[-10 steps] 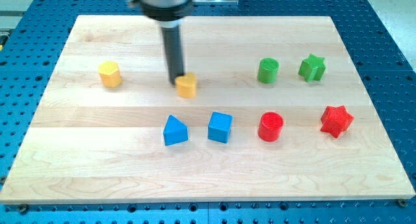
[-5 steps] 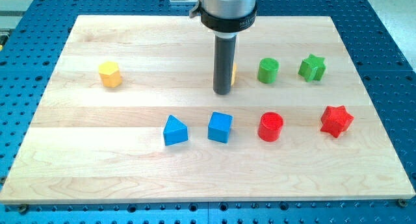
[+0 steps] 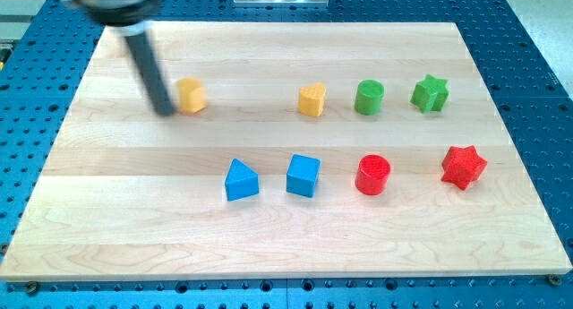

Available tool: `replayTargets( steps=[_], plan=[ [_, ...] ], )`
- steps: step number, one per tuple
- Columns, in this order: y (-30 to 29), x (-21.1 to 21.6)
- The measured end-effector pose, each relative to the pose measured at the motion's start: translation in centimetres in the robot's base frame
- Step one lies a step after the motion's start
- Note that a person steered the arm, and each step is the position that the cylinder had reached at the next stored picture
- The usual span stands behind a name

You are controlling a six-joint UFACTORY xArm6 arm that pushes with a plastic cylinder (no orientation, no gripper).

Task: Move the yellow blocks horizontally to the left of the green circle

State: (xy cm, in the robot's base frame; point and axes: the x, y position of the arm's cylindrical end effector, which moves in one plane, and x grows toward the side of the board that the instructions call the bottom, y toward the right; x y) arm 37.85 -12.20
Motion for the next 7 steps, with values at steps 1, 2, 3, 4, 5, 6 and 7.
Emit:
replayTargets(
  steps=[1,2,3,4,5,6,7],
  plan=[
    [1.6,-0.8],
    [0.4,-4.7],
    [5.1,-4.8],
    [8.3,-5.2],
    [11.1,-8.0],
    [12.2,-5.5],
    [9.4,-2.6]
  ],
)
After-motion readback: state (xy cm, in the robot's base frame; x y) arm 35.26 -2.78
